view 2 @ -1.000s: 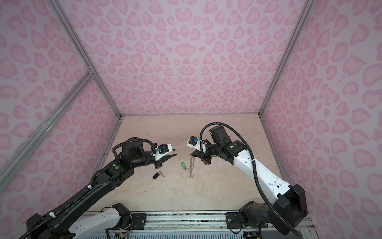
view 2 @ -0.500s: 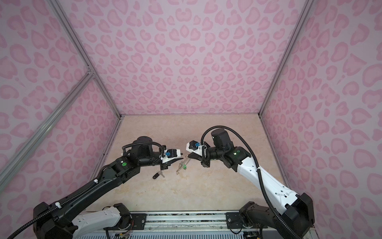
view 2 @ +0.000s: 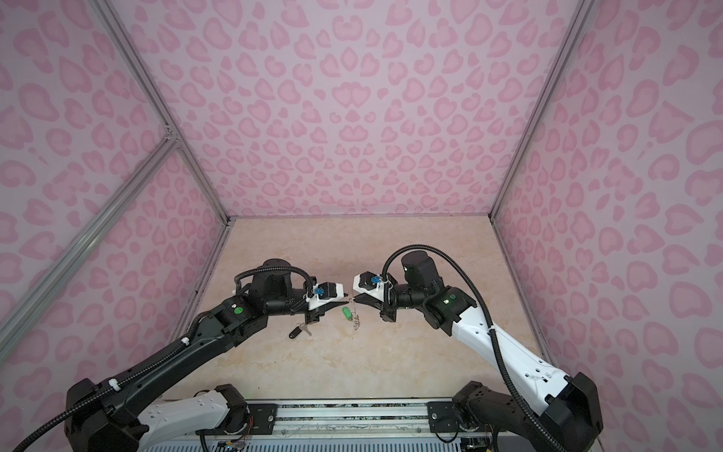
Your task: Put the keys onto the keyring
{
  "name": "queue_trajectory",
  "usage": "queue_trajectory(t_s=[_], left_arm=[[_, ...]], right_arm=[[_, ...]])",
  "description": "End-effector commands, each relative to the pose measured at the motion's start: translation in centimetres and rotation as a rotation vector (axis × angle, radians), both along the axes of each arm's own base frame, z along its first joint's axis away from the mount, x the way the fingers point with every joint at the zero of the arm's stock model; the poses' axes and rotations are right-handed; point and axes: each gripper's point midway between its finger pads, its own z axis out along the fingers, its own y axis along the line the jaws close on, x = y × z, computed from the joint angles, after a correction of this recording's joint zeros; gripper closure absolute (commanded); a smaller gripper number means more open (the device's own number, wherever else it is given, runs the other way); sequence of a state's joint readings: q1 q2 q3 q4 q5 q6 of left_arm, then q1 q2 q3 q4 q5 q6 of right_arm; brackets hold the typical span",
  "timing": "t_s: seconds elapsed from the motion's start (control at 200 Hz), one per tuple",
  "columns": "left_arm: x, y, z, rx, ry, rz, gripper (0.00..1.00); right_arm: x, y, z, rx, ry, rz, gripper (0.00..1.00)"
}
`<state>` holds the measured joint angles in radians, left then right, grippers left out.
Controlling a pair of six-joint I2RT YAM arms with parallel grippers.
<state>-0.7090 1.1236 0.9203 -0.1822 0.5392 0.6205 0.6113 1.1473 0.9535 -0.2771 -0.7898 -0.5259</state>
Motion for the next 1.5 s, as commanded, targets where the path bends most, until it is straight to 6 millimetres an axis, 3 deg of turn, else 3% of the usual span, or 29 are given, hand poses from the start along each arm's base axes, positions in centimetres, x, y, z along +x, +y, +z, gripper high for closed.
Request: queue_trajectory(t_s=[0.0,0.24,0.555,0.675,0.8,0.925,1.175,1.28,1.5], left_arm=[[-0.3,-0.3,0.1,-0.016,0.003,-0.022,0.79],[0.0,-0.4,0.1,-0.014,0.001,-0.016,0.8],[-0.1,-0.6,0.3,-0.021,0.005,-0.023,0.95],[0.0,-0.7,0.5,-0.02,0.004,-0.022,0.97],[0.4,-0.5,0.2,0.01,0.014,0.003,0.97],[1.0,0.2,-0.7,0.09,0.017,0.039,0.96],[1.4,0.9,-1.2,0.194,0.025,0.059,0.97],[1.4,0.7,-1.2,0.204,0.04,0.052,0.96],[1.0,0.5,-1.2,0.201,0.056,0.029,0.97]], right_arm=[[0.2,0.3,0.7,0.032,-0.013,0.001,1.0],[-0.1,0.6,0.8,0.037,-0.004,0.017,1.0],[-0.4,0.8,0.0,0.021,0.016,0.031,1.0],[-0.1,0.7,-0.3,0.008,0.018,0.015,1.0],[0.7,-0.1,-1.1,-0.036,0.0,-0.053,0.76],[1.3,-0.9,-1.6,-0.046,-0.034,-0.12,0.7],[1.5,-1.1,-0.5,0.017,-0.102,-0.182,0.7],[1.2,-0.3,0.2,0.063,-0.128,-0.169,0.71],[0.9,1.2,-0.4,0.084,-0.166,-0.168,0.74]])
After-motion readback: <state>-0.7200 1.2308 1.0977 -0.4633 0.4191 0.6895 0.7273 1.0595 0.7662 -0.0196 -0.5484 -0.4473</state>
